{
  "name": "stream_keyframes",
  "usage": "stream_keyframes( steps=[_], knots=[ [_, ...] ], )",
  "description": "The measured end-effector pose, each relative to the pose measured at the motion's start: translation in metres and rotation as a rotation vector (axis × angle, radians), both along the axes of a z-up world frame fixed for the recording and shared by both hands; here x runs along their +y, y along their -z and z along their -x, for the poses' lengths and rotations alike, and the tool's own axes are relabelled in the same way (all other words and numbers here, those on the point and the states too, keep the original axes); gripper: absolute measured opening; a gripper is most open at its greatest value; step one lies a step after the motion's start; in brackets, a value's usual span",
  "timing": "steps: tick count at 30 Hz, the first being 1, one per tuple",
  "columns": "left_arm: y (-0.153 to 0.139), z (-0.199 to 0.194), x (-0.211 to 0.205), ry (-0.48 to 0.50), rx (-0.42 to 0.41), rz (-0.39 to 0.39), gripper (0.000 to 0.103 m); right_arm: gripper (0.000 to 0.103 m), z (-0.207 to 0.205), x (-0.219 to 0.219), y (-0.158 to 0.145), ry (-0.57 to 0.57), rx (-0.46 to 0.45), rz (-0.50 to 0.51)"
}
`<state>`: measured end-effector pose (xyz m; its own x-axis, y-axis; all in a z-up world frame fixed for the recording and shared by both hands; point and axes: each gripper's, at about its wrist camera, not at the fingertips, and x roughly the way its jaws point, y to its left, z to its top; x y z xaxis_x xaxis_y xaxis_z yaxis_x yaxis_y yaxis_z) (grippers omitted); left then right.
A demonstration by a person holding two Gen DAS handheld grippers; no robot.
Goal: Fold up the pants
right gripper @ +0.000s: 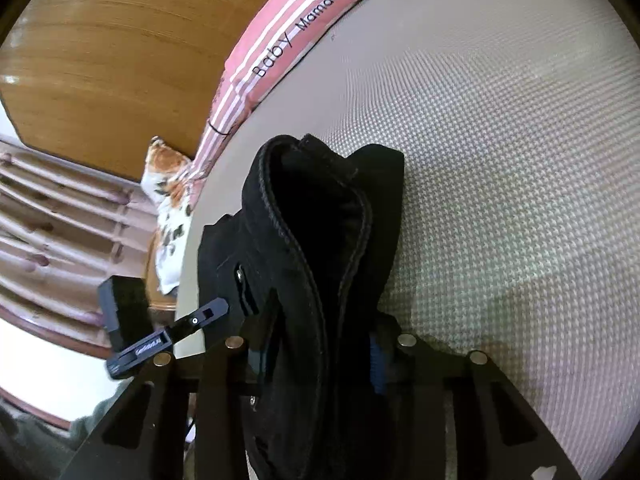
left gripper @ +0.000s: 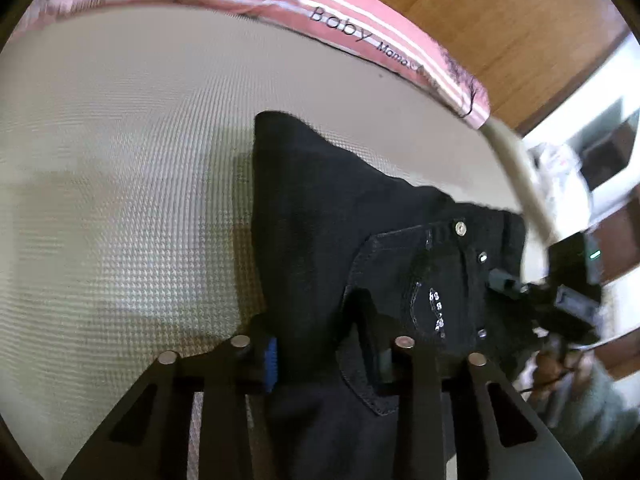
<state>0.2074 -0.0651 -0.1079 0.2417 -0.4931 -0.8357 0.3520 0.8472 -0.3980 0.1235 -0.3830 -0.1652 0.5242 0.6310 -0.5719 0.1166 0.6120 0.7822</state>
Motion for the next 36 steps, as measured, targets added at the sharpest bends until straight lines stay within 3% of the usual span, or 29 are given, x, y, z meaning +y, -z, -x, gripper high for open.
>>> stream_keyframes(
  steps=[3,6,15,36],
  knots=[
    [-0.01,0.01,-0.016,0.03,-0.075,-0.108,0.023,0.03,0.002,0.006,-0.011,0.019,0.011,0.054],
    [-0.016,0.013,-0.021,0.039,-0.097,-0.147,0.02,0.027,0.001,0.01,-0.019,0.028,0.015,0.086],
    [-0.037,0.022,-0.016,0.044,-0.139,-0.166,0.018,0.023,-0.001,0.035,-0.047,0.021,0.002,0.142],
    [-0.063,0.015,0.075,-0.087,-0.175,-0.176,0.018,0.023,-0.037,0.119,-0.063,-0.086,-0.024,0.115]
  ],
)
